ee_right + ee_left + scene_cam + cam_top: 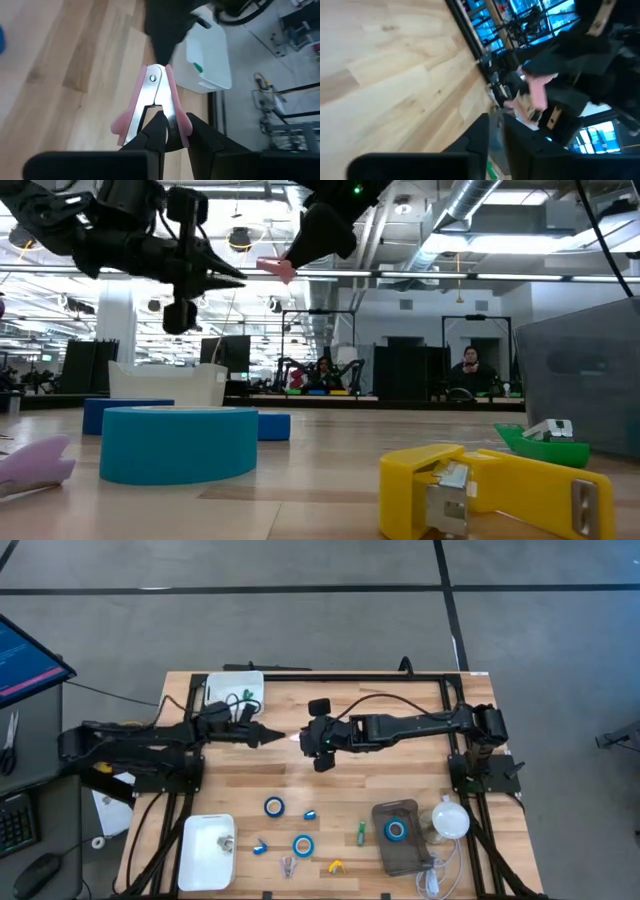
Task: Pick and place Stapler, Stapler remover, tape
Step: Put the pink staple remover into the bottom white bin
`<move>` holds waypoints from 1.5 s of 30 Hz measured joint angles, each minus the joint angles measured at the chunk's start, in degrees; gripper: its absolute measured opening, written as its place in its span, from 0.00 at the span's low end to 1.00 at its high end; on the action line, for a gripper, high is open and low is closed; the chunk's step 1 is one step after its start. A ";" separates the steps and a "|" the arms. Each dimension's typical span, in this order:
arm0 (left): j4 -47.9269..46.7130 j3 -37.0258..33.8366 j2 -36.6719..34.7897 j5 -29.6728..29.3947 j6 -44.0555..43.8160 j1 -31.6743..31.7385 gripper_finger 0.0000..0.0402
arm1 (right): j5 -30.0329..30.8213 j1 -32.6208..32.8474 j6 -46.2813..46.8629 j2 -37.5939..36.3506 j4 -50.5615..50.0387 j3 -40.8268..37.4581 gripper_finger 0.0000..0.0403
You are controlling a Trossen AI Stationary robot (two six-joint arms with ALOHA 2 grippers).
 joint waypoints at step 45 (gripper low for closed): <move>15.80 0.64 10.55 -5.35 -1.63 -5.07 0.36 | -1.16 -0.85 0.47 0.08 4.24 -2.26 0.11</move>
